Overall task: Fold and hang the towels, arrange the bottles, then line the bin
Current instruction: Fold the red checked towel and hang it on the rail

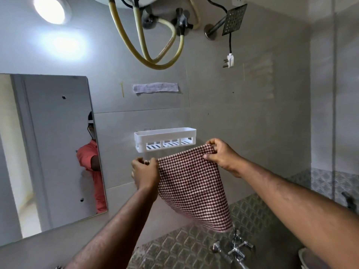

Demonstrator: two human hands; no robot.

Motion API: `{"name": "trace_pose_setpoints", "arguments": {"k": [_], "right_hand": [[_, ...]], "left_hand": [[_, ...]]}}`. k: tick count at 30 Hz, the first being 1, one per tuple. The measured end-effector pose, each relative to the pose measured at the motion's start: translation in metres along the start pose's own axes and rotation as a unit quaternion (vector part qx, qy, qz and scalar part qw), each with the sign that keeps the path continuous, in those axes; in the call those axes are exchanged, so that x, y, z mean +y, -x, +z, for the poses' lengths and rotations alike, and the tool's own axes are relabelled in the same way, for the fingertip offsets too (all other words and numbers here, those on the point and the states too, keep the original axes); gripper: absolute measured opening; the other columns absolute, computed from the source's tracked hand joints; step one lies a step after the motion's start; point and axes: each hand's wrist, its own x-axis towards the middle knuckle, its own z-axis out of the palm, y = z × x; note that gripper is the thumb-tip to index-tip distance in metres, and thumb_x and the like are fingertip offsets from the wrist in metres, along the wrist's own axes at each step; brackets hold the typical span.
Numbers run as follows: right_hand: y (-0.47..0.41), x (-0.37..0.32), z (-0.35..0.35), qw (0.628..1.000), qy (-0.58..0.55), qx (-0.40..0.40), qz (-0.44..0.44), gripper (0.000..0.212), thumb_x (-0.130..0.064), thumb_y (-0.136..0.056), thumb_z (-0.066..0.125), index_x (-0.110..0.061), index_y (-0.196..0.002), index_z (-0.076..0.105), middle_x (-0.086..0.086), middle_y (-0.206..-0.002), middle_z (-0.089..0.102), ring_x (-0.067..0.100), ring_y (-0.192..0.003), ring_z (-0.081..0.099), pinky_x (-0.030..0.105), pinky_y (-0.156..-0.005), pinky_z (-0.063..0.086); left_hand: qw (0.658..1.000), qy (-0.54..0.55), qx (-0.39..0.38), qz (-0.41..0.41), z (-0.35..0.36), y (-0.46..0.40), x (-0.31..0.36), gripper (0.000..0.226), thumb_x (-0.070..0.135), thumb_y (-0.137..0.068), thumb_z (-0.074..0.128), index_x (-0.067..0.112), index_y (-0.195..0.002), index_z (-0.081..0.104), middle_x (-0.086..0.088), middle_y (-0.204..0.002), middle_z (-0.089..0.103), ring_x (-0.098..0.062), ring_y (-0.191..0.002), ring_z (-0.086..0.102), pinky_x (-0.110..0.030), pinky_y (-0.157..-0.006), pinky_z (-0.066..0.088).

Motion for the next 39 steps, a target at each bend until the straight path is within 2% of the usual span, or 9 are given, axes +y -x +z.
{"name": "trace_pose_setpoints", "arguments": {"k": [3,7,13,18,23,27,31,35,39], "right_hand": [[-0.001,-0.013,0.01,0.998,0.016,-0.062,-0.008,0.039,-0.001,-0.095,0.066,-0.019,-0.127,0.051,0.004,-0.116,0.073,0.02,-0.107,0.071,0.03,-0.083,0.059],[0.002,-0.017,0.019,0.99,0.052,-0.128,-0.033,0.037,0.007,-0.096,0.057,-0.013,-0.126,0.052,0.011,-0.111,0.076,0.016,-0.095,0.073,0.029,-0.082,0.059],[0.008,-0.002,0.002,0.993,0.024,-0.119,0.005,0.04,-0.006,-0.092,0.074,-0.016,-0.125,0.053,0.015,-0.105,0.076,0.025,-0.094,0.074,0.044,-0.09,0.059],[0.017,0.039,-0.028,0.957,0.144,-0.229,0.102,0.031,-0.026,-0.092,0.076,-0.012,-0.119,0.072,0.002,-0.112,0.078,0.018,-0.105,0.073,0.033,-0.089,0.058],[0.028,0.065,-0.044,0.949,0.111,-0.254,0.15,0.006,-0.025,-0.096,0.072,-0.02,-0.095,0.076,-0.004,-0.09,0.073,0.009,-0.08,0.063,0.026,-0.075,0.051],[0.025,0.063,-0.04,0.973,0.04,-0.146,0.175,0.007,-0.013,-0.1,0.065,-0.015,-0.093,0.067,0.003,-0.078,0.069,0.01,-0.06,0.063,0.029,-0.063,0.057],[0.022,0.051,-0.019,0.981,0.062,0.01,0.185,0.023,0.004,-0.094,0.051,-0.018,-0.088,0.051,0.008,-0.067,0.057,0.013,-0.04,0.051,0.026,-0.046,0.048],[0.023,0.034,0.0,0.987,0.014,-0.013,0.159,0.029,-0.001,-0.093,0.058,-0.018,-0.116,0.055,0.011,-0.076,0.066,0.016,-0.047,0.061,0.028,-0.048,0.054],[0.02,0.02,0.012,0.995,0.004,-0.041,0.096,0.009,-0.009,-0.097,0.065,-0.012,-0.105,0.067,0.006,-0.075,0.07,0.015,-0.055,0.067,0.03,-0.055,0.058]], "left_hand": [[0.986,-0.049,-0.111,0.116,0.013,0.02,0.003,0.07,0.058,-0.082,0.074,0.028,-0.14,0.049,0.004,-0.135,0.055,-0.02,-0.129,0.045,-0.046,-0.111,0.038],[0.925,0.036,-0.375,0.042,0.026,0.043,0.021,0.044,0.054,-0.088,0.073,0.02,-0.117,0.07,-0.001,-0.108,0.078,-0.021,-0.103,0.074,-0.044,-0.094,0.06],[0.952,0.069,-0.289,0.073,0.042,0.051,0.03,0.018,0.029,-0.099,0.067,0.015,-0.095,0.077,-0.004,-0.092,0.08,-0.024,-0.094,0.076,-0.047,-0.088,0.062],[0.968,0.112,-0.216,0.065,0.033,0.031,0.034,0.013,0.031,-0.099,0.065,0.023,-0.099,0.075,0.002,-0.103,0.078,-0.017,-0.1,0.073,-0.045,-0.096,0.06],[0.986,0.093,-0.121,0.067,0.017,0.001,0.025,0.016,0.032,-0.101,0.062,0.022,-0.096,0.072,0.008,-0.097,0.076,-0.014,-0.096,0.071,-0.042,-0.097,0.058],[0.998,0.014,-0.036,0.053,0.007,-0.008,0.017,0.026,0.036,-0.101,0.06,0.013,-0.099,0.071,-0.005,-0.094,0.075,-0.025,-0.09,0.069,-0.035,-0.083,0.054],[0.995,-0.028,-0.096,-0.005,0.015,-0.002,0.0,0.028,0.032,-0.098,0.064,0.008,-0.085,0.074,-0.006,-0.082,0.076,-0.027,-0.081,0.071,-0.039,-0.076,0.057],[0.98,-0.005,-0.198,-0.027,0.03,0.021,-0.008,0.019,0.015,-0.095,0.068,0.005,-0.08,0.074,-0.014,-0.079,0.077,-0.029,-0.077,0.074,-0.039,-0.069,0.058],[0.96,0.04,-0.277,-0.012,0.042,0.049,-0.003,0.015,0.009,-0.093,0.071,-0.005,-0.091,0.074,-0.026,-0.087,0.075,-0.025,-0.073,0.066,-0.033,-0.061,0.049]]}}
